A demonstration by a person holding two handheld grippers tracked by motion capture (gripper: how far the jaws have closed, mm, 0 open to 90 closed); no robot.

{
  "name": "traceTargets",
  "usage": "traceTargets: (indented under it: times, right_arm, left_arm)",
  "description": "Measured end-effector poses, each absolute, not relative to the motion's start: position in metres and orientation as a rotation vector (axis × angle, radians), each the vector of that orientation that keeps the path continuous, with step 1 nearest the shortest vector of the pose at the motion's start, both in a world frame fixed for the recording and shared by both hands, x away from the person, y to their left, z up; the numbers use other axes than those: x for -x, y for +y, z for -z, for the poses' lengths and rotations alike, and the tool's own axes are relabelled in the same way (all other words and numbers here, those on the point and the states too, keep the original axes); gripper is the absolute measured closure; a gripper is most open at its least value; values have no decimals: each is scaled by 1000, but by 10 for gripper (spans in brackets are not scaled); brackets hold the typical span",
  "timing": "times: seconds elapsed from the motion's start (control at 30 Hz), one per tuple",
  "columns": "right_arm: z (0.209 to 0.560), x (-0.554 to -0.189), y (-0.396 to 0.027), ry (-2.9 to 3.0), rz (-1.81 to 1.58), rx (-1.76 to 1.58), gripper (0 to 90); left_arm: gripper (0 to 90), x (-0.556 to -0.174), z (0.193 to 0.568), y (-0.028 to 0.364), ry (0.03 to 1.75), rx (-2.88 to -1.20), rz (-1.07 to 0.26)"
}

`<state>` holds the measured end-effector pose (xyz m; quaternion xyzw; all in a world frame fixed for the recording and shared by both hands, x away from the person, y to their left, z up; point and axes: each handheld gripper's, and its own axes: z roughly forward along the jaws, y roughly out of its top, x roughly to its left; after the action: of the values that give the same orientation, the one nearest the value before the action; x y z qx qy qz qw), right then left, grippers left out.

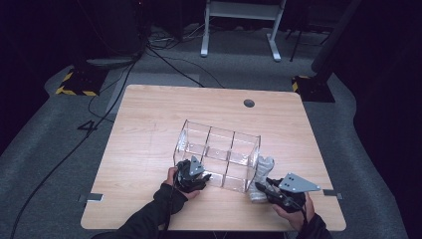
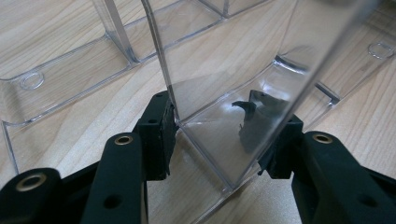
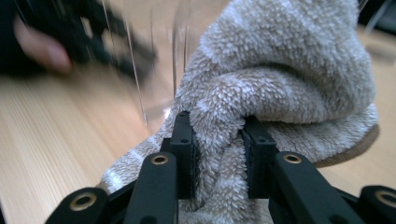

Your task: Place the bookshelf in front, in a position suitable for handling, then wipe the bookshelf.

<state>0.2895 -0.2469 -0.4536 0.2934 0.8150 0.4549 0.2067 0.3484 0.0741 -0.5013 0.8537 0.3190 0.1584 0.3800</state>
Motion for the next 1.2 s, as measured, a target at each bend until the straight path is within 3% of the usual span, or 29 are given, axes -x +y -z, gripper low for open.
traceTargets:
  times: [0.13, 0.43, 0.63, 0.8, 1.1, 1.2]
  right_arm:
    - [463, -290, -247, 2320, -1207, -822, 707]
    - [405, -277, -266, 2108, -1367, -773, 708]
    - [378, -268, -255, 2065, -1362, -732, 708]
    - [384, -266, -237, 2104, -1280, -692, 706]
    - [400, -262, -235, 2136, -1185, -697, 703]
    - [399, -260, -233, 2151, -1136, -688, 703]
  left_arm:
    - [532, -348, 501, 73, 818, -2179, -404]
    - [455, -341, 501, 64, 796, -2189, -418]
    - [443, -338, 501, 59, 797, -2192, -419]
    - [422, -335, 501, 55, 787, -2195, -436]
    - [293, -319, 500, 53, 780, -2226, -491]
    - [256, -311, 498, 54, 770, -2245, -447]
